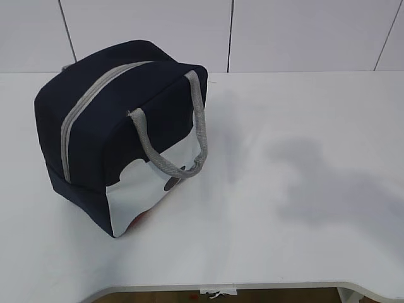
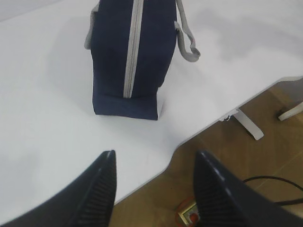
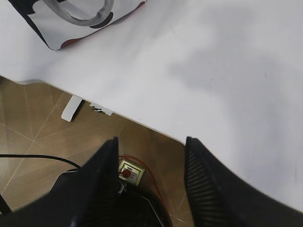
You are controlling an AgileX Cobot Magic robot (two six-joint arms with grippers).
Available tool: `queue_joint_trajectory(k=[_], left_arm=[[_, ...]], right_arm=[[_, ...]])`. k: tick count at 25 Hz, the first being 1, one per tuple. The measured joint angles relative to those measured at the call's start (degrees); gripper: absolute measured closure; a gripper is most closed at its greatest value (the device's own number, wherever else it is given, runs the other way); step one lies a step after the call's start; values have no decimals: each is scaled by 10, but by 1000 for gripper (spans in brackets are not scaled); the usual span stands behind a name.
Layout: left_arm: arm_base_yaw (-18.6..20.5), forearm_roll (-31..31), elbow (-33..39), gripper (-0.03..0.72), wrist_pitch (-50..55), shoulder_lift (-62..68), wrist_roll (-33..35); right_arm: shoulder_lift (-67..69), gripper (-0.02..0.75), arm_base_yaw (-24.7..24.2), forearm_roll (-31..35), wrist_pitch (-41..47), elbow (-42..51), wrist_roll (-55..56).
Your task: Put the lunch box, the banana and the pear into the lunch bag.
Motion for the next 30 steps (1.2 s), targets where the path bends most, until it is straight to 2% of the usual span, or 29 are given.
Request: queue_joint_trajectory(k=[11, 19, 30], left_arm=[[0, 2, 125, 288, 0, -102, 0], [0, 24, 177, 321, 0, -171, 0], [0, 25, 248, 327, -2, -276, 0]], right_arm=[[-196, 376, 1, -22, 4, 132, 0], [-290, 376, 1, -64, 0, 225, -2], [-410, 376, 1, -69, -7, 287, -10]])
